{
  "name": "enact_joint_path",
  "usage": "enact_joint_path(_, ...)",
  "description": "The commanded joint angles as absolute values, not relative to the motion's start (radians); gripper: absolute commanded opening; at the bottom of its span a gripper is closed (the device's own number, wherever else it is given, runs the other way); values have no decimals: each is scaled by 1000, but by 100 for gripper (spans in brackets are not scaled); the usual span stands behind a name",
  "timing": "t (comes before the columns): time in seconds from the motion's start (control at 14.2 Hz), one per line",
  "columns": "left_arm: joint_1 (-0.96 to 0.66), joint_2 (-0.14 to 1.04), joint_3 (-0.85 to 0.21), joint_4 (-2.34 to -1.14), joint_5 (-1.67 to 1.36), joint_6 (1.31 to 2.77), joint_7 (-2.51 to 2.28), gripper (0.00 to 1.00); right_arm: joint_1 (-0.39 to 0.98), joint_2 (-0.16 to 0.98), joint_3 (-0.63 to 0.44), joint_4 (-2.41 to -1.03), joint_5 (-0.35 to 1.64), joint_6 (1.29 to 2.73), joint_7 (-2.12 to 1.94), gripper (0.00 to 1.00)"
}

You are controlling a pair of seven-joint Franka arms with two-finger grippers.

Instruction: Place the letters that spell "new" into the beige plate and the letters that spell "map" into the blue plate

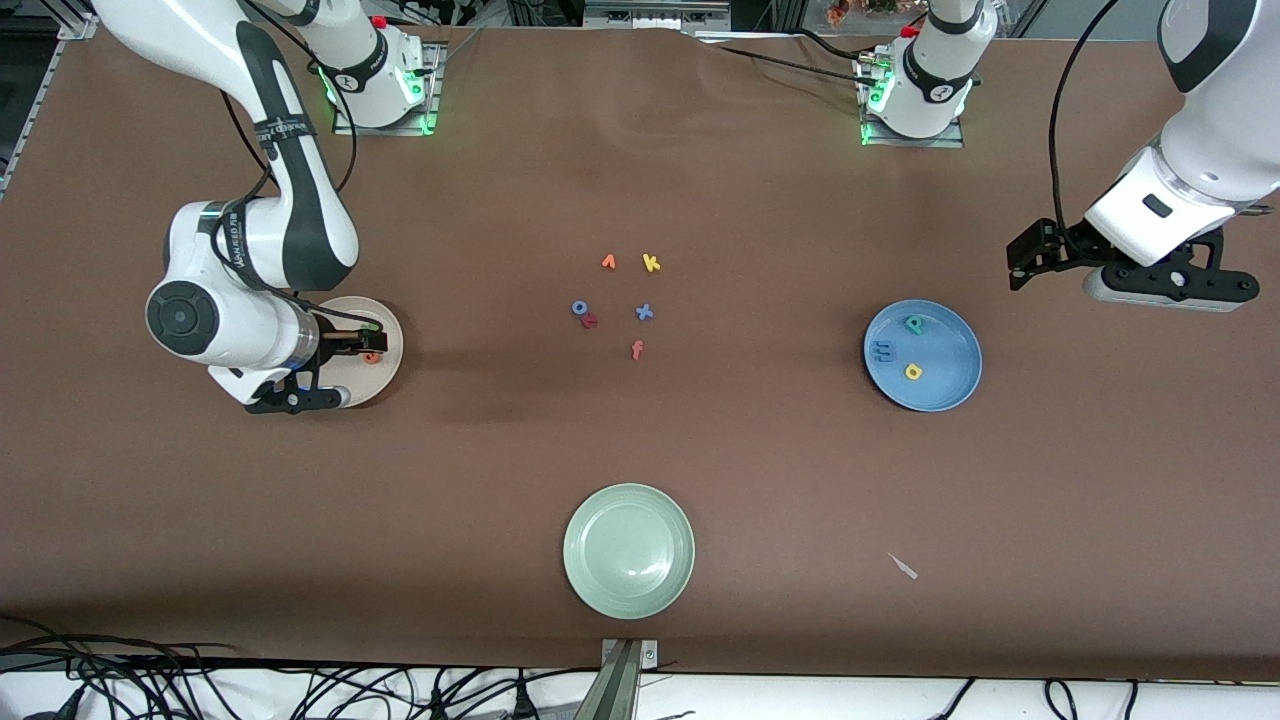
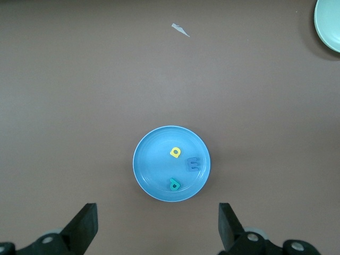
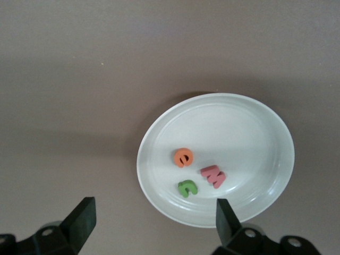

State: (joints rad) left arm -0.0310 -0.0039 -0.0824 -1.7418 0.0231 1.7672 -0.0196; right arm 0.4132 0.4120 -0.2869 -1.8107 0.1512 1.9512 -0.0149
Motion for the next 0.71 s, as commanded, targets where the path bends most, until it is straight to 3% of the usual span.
enact_joint_path(0.0,-26,12,-87,-1709,-2,1740,3,100,410,419,-288,-1729,170,1833,-20,100)
enact_joint_path(0.64,-31,15,-89,-1695,6,1735,3,100,405,365,-301,-1634,166,1671,-31,100)
